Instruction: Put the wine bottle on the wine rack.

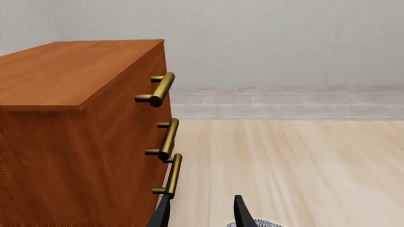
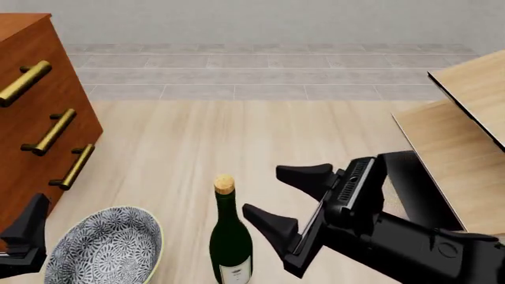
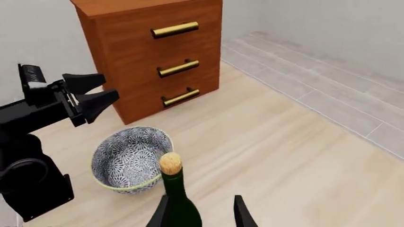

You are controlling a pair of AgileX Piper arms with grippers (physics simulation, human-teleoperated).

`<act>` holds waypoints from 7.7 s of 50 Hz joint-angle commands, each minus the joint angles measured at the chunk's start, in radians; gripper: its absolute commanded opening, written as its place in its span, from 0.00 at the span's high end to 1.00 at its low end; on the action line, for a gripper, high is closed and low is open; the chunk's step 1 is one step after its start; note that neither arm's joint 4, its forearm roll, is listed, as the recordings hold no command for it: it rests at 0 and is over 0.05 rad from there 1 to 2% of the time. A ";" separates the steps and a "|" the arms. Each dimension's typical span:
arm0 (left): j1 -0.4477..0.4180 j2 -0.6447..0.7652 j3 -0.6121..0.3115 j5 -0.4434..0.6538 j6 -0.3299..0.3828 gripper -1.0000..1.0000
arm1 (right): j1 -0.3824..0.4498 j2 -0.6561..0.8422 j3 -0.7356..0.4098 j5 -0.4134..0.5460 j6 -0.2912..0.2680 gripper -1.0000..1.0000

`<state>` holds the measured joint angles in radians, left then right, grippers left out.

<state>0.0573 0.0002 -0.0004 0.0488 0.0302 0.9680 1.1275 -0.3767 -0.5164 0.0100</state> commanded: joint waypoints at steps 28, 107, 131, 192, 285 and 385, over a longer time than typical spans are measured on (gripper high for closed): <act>0.021 0.000 0.000 0.009 -0.002 0.00 | 0.077 0.137 -0.053 -0.093 0.016 0.00; 0.030 0.000 -0.001 0.008 -0.009 0.00 | 0.074 0.114 -0.102 -0.109 0.028 1.00; 0.035 0.000 0.000 -0.003 -0.023 0.00 | -0.015 0.005 -0.160 0.043 0.007 1.00; 0.018 0.000 0.000 -0.033 -0.055 0.00 | -0.394 -0.236 -0.386 0.464 -0.071 1.00; -0.015 0.000 -0.001 -0.038 -0.041 0.00 | -0.867 -0.336 -0.692 0.778 0.007 1.00; -0.034 0.000 0.000 -0.039 -0.054 0.00 | -1.257 -0.220 -0.762 0.787 0.160 1.00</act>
<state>0.0257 0.0002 -0.0002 0.0094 -0.0254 -0.2647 0.8978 -1.1285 0.2777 0.1439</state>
